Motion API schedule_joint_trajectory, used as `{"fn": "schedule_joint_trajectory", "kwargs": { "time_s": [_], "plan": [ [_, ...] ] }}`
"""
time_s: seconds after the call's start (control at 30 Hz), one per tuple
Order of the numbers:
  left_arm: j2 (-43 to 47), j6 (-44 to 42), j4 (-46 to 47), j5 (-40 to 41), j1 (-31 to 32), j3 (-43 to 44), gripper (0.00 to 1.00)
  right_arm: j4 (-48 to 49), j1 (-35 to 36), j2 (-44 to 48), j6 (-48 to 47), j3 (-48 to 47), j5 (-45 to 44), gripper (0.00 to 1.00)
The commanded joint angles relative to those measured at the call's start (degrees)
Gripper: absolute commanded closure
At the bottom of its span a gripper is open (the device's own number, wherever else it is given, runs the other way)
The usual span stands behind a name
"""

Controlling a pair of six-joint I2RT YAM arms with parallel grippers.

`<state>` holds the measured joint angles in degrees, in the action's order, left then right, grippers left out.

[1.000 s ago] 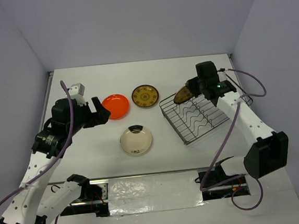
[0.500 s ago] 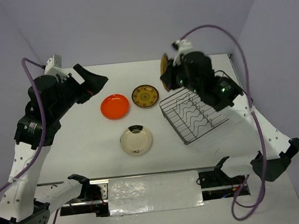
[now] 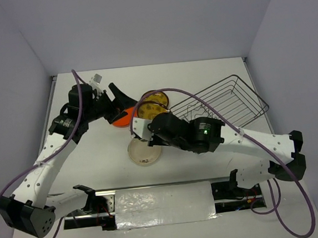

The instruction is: Unload the plates from the dish rack

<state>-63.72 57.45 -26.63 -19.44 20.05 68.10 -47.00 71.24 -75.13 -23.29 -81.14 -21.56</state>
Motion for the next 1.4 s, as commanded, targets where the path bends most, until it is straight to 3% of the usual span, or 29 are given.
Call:
{"fn": "schedule_joint_trajectory", "kwargs": {
  "time_s": [0.0, 0.03, 0.07, 0.1, 0.13, 0.17, 0.2, 0.23, 0.27, 0.3, 0.37, 0.5, 0.63, 0.77, 0.93, 1.07, 1.23, 1.37],
  "plan": [
    [0.4, 0.7, 5.8, -4.6, 0.4, -2.4, 0.11, 7.0, 2.7, -5.0, -5.6, -6.2, -9.0, 1.0],
    [0.3, 0.3, 6.8, -4.6, 0.5, -3.9, 0.23, 8.6, 3.3, -6.1, -6.6, -7.5, -10.9, 1.0],
    [0.1, 0.2, 7.3, -4.5, 0.5, -4.5, 0.41, 9.5, 3.9, -7.1, -7.0, -8.0, -13.0, 1.0],
    [-0.2, 0.0, 7.5, -4.5, 0.5, -4.9, 0.68, 9.9, 4.1, -8.1, -7.5, -8.6, -14.5, 1.0],
    [-1.1, -0.5, 7.6, -4.8, 0.4, -5.3, 0.77, 10.3, 4.3, -9.7, -7.9, -9.4, -15.2, 1.0],
    [-1.7, -0.8, 7.5, -5.2, 0.5, -5.2, 0.85, 10.3, 4.3, -10.1, -7.9, -9.5, -15.2, 0.93],
    [-3.1, -1.0, 7.6, -4.7, 0.4, -4.6, 1.0, 10.5, 4.3, -10.5, -7.8, -9.2, -15.3, 0.85],
    [-3.6, -2.2, 7.2, -3.5, 0.4, -4.1, 1.0, 11.1, 4.3, -10.1, -7.1, -7.2, -16.0, 0.71],
    [-4.2, -2.7, 6.9, -0.1, 0.3, -3.6, 1.0, 13.6, 4.2, -9.4, -6.5, -5.7, -16.8, 0.03],
    [-5.3, -3.5, 6.9, 2.5, 0.3, -2.5, 1.0, 15.2, 4.2, -8.5, -5.5, -3.7, -18.2, 0.0],
    [-6.5, -5.6, 6.5, 12.4, 0.3, -1.1, 1.0, 20.0, 4.3, -2.9, -0.3, 3.1, -21.1, 0.0],
    [-14.6, -9.0, 11.5, 23.6, -0.1, 2.0, 1.0, 23.4, 3.9, 11.0, 14.6, 12.0, -20.7, 0.0],
    [-27.1, -9.6, 15.2, 22.2, -1.3, 9.6, 1.0, 20.2, 3.7, 25.4, 32.5, 19.8, -22.7, 0.0],
    [-42.8, -10.2, 14.8, 20.0, -1.4, 20.0, 1.0, 14.7, 3.6, 36.4, 40.9, 22.5, -20.7, 0.0],
    [-51.8, -8.8, 14.3, 18.7, -1.5, 28.7, 0.92, 9.4, 3.6, 47.1, 48.3, 24.3, -15.6, 0.0],
    [-55.8, -8.1, 12.9, 18.0, -1.4, 31.7, 0.78, 8.2, 3.5, 50.2, 49.6, 25.0, -16.0, 0.0],
    [-55.6, -8.8, 10.6, 16.7, -1.2, 33.0, 0.28, 5.5, 3.6, 46.8, 49.3, 23.2, -16.8, 0.0],
    [-51.7, -9.9, 6.0, 15.0, -1.2, 32.4, 0.17, 3.3, 3.6, 43.1, 50.7, 21.2, -20.4, 0.0]
  ]
}}
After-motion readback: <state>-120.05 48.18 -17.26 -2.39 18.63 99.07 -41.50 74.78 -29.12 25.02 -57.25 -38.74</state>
